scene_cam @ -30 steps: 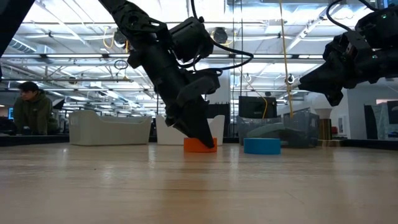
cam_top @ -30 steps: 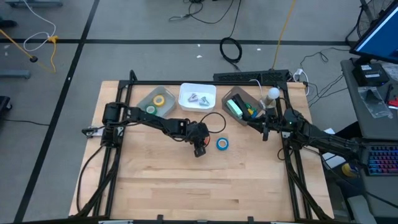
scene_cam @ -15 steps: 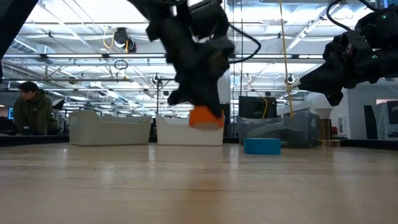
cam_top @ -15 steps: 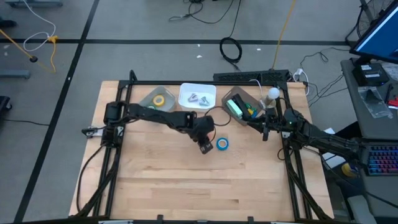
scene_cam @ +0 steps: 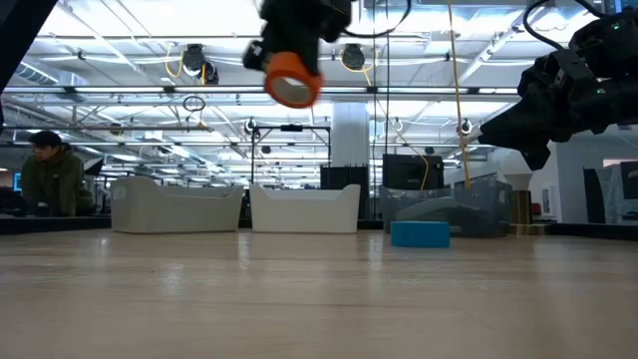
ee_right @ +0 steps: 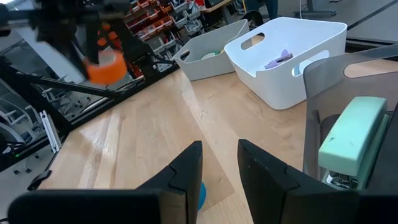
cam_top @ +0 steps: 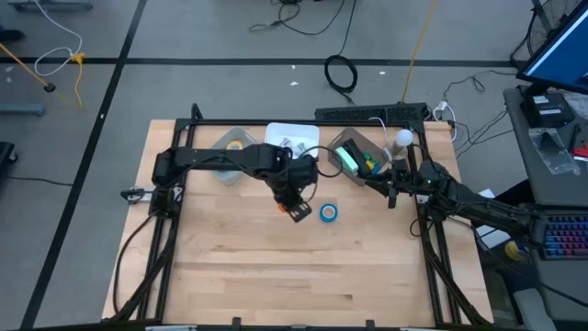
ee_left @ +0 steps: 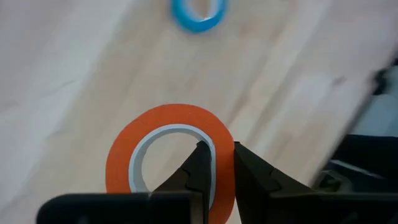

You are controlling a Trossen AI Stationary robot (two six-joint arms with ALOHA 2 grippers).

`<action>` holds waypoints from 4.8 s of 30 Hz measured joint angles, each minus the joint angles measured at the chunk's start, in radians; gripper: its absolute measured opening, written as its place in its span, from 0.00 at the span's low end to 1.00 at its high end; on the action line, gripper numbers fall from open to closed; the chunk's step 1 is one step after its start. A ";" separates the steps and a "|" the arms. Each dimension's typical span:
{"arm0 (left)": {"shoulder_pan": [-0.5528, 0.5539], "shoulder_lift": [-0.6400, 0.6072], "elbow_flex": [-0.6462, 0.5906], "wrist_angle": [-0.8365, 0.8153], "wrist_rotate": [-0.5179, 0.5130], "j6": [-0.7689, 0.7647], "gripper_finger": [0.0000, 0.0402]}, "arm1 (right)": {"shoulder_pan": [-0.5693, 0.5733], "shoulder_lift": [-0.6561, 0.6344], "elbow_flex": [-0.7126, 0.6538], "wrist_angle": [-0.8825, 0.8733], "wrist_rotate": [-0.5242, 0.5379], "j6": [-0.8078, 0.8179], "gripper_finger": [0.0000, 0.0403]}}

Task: Pick and place Stapler, Stapler remover, tape
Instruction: Put the orange tape into the gray bin, then put the blue tape into the gray bin

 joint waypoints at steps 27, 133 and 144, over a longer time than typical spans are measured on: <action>0.201 -0.371 -0.424 -0.298 -0.665 0.035 0.14 | 0.000 0.002 0.000 -0.001 0.002 0.000 0.23; 0.603 -0.418 -1.059 0.803 -0.320 0.478 0.49 | 0.000 0.003 0.000 0.000 0.004 0.061 0.23; 0.576 -0.584 -0.868 0.564 -0.265 0.372 0.45 | 0.000 0.003 0.000 0.000 0.001 0.061 0.23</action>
